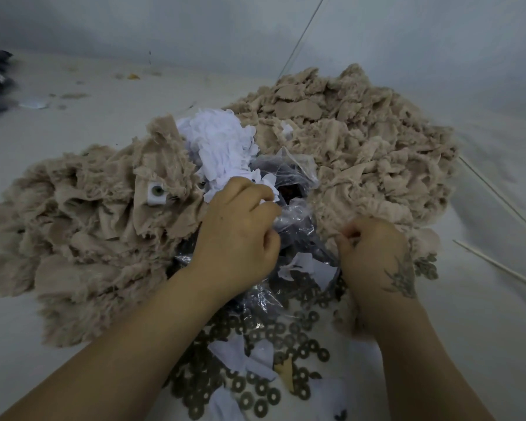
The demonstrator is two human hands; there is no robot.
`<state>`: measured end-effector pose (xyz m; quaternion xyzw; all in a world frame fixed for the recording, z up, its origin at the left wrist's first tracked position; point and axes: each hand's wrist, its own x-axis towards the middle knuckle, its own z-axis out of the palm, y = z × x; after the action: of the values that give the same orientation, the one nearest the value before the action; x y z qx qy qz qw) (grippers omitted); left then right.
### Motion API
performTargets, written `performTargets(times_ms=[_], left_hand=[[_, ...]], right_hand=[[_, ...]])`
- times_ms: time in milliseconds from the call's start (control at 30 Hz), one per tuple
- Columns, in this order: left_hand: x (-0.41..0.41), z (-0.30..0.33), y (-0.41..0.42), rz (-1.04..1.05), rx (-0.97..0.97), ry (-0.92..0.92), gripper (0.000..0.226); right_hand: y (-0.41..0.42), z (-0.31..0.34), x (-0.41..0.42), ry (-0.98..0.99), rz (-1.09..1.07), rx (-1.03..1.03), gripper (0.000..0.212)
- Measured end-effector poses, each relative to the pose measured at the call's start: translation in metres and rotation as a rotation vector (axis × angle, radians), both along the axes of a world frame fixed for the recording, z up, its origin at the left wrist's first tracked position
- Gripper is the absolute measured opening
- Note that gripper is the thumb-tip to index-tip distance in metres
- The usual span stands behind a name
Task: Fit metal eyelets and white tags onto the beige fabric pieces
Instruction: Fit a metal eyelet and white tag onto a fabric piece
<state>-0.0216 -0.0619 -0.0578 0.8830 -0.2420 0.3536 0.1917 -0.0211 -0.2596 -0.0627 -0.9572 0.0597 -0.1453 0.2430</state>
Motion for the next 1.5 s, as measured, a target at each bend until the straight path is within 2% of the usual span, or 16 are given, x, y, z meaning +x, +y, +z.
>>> performTargets(times_ms=[200, 367, 467, 567, 733, 800, 900, 967, 1000, 1133, 1200, 1233, 1333, 1433, 1467, 1500], left_hand=[[-0.019, -0.001, -0.044, -0.255, 0.112, 0.202, 0.013], [-0.028, -0.015, -0.077, -0.211, 0.289, 0.446, 0.043], [-0.028, -0.018, -0.088, -0.225, 0.27, 0.454, 0.022], [-0.025, -0.014, -0.088, -0.282, -0.123, 0.511, 0.011], [-0.015, 0.017, -0.068, -0.302, -0.946, 0.772, 0.022], [-0.011, 0.028, -0.056, -0.308, -1.124, 0.735, 0.021], [-0.008, 0.034, -0.042, -0.334, -1.163, 0.673, 0.017], [-0.007, 0.034, -0.034, -0.365, -1.094, 0.622, 0.019], [-0.008, 0.035, -0.031, -0.39, -1.038, 0.589, 0.018], [-0.018, 0.038, -0.022, -0.519, -0.631, 0.511, 0.005], [-0.025, 0.037, -0.019, -0.627, -0.414, 0.543, 0.009], [-0.027, 0.035, -0.017, -0.661, -0.343, 0.55, 0.011], [-0.03, 0.024, -0.011, -0.561, -0.457, 0.408, 0.019], [-0.024, 0.014, -0.005, -0.212, -0.714, 0.183, 0.011], [-0.022, 0.012, -0.002, -0.115, -0.771, 0.204, 0.004], [-0.019, 0.013, -0.001, -0.042, -0.82, 0.286, 0.012]], right_hand=[[-0.019, 0.004, -0.005, -0.144, -0.063, 0.082, 0.009], [-0.039, 0.008, -0.013, -0.029, -0.068, 0.04, 0.014], [-0.039, 0.007, -0.01, 0.042, -0.003, 0.08, 0.019], [-0.039, 0.003, -0.004, 0.153, 0.051, 0.053, 0.021], [-0.045, -0.004, 0.003, 0.231, -0.012, -0.051, 0.025], [-0.044, -0.004, 0.001, 0.172, -0.013, -0.03, 0.021], [-0.035, -0.001, -0.005, -0.002, -0.036, 0.031, 0.014], [-0.025, 0.006, -0.008, -0.096, -0.053, 0.238, 0.03], [-0.018, 0.011, -0.008, -0.064, -0.028, 0.449, 0.04], [0.009, 0.036, -0.007, 0.45, 0.283, 1.239, 0.072], [0.013, 0.041, -0.003, 0.56, 0.454, 1.449, 0.069], [0.015, 0.042, 0.0, 0.585, 0.482, 1.462, 0.065], [0.022, 0.034, 0.008, 0.527, 0.342, 1.464, 0.052], [0.028, 0.022, 0.01, 0.494, 0.314, 1.627, 0.046], [0.029, 0.019, 0.01, 0.5, 0.315, 1.653, 0.047], [0.031, 0.018, 0.009, 0.504, 0.318, 1.665, 0.049]])
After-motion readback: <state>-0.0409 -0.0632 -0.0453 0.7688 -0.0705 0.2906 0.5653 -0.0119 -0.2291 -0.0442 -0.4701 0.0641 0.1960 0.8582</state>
